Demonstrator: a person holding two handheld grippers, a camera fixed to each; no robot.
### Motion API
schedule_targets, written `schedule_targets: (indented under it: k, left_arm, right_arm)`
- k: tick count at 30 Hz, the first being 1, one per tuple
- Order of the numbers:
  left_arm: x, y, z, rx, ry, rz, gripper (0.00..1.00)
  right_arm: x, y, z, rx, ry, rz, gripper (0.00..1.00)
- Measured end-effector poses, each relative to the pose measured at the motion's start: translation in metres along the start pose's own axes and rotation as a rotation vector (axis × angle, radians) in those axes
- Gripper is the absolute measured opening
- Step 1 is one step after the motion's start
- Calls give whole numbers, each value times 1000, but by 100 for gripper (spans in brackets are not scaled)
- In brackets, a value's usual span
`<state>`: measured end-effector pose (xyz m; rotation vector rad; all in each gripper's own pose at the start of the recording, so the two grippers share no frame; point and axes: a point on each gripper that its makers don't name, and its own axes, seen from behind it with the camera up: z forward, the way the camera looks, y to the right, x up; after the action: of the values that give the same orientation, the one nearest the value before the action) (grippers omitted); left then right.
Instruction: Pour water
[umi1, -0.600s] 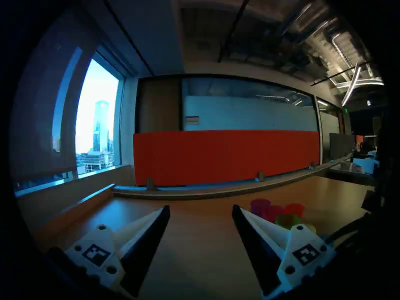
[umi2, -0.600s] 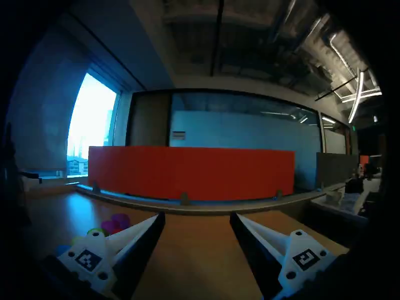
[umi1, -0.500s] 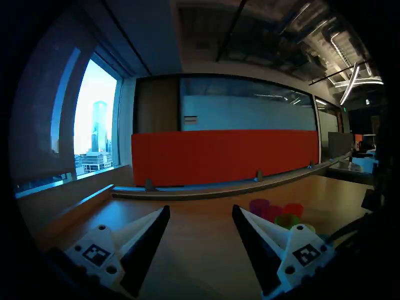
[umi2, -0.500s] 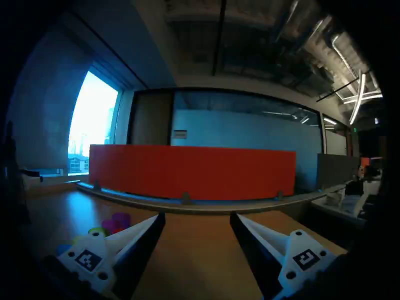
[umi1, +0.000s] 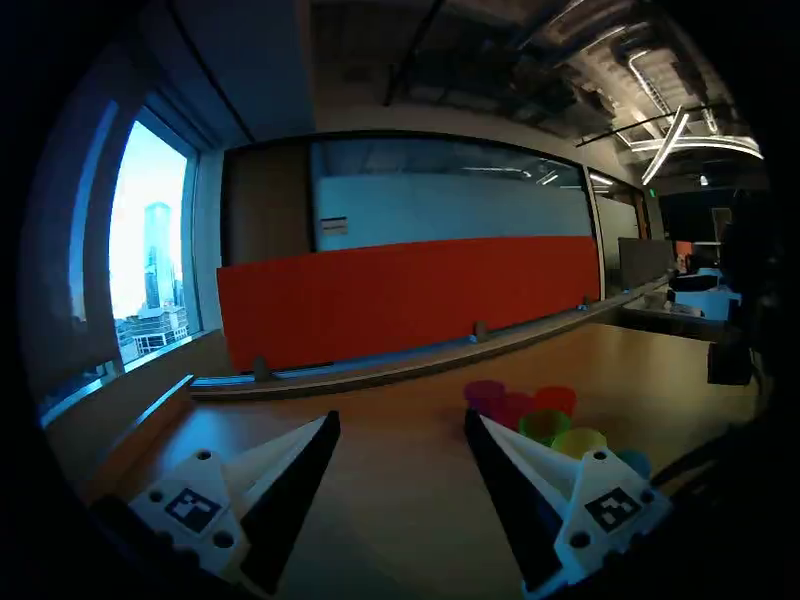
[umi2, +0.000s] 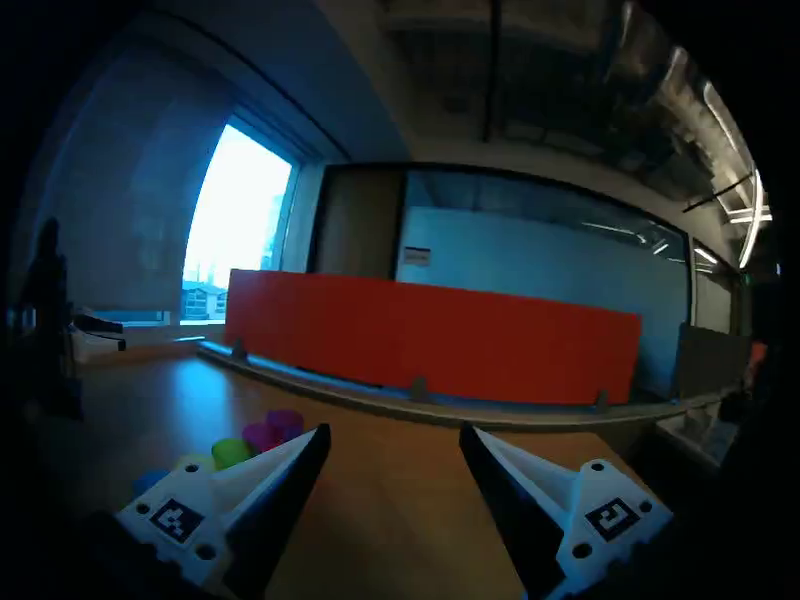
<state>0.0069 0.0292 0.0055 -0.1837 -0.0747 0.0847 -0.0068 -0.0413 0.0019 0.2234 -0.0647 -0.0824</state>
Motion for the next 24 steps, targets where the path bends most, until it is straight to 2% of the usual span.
schedule_targets:
  k: [8,12,20,24]
  left_arm:
    - [-5,23,6,-137,-43,7,92]
    - [-8,30,8,-184,-65,13,92]
    - [-17,45,9,-275,-105,18,92]
    - [-22,50,9,-304,-123,39,92]
  right_arm:
    - [0,-28,4,174,-53,0,100]
    - [1,-39,2,251,-69,-3,100]
    - [-9,-55,-2,356,-139,-88,100]
    - [-16,-64,-4,403,-159,-129,100]
